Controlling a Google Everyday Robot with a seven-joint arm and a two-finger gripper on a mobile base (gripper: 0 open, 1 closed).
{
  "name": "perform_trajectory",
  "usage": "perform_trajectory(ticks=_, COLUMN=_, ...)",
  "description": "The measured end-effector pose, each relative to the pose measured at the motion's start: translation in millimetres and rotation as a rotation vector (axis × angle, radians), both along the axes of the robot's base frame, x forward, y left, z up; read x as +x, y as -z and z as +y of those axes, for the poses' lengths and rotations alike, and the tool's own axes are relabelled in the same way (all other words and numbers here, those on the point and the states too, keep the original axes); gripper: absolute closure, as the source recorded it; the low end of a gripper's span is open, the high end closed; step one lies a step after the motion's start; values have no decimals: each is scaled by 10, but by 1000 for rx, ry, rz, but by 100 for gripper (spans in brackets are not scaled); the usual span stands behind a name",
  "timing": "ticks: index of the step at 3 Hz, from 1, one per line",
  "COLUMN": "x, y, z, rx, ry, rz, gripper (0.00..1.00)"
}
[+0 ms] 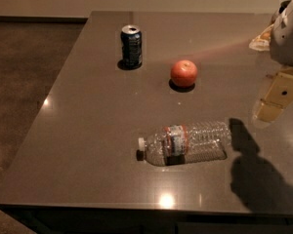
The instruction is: Place water bottle upright
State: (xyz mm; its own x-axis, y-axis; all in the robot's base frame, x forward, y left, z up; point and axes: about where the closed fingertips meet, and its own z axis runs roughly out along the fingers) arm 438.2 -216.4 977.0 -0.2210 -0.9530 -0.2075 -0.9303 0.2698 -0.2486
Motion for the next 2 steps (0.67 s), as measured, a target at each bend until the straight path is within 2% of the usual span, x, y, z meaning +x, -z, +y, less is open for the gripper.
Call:
perform_trajectory(ticks=1, x=0, y=0, z=1, rx=0, ry=0, rz=0, gripper=0)
perform_trajectory(ticks=2, x=-16, y=80, z=257, rx=4, ry=-62, rz=6, gripper=0)
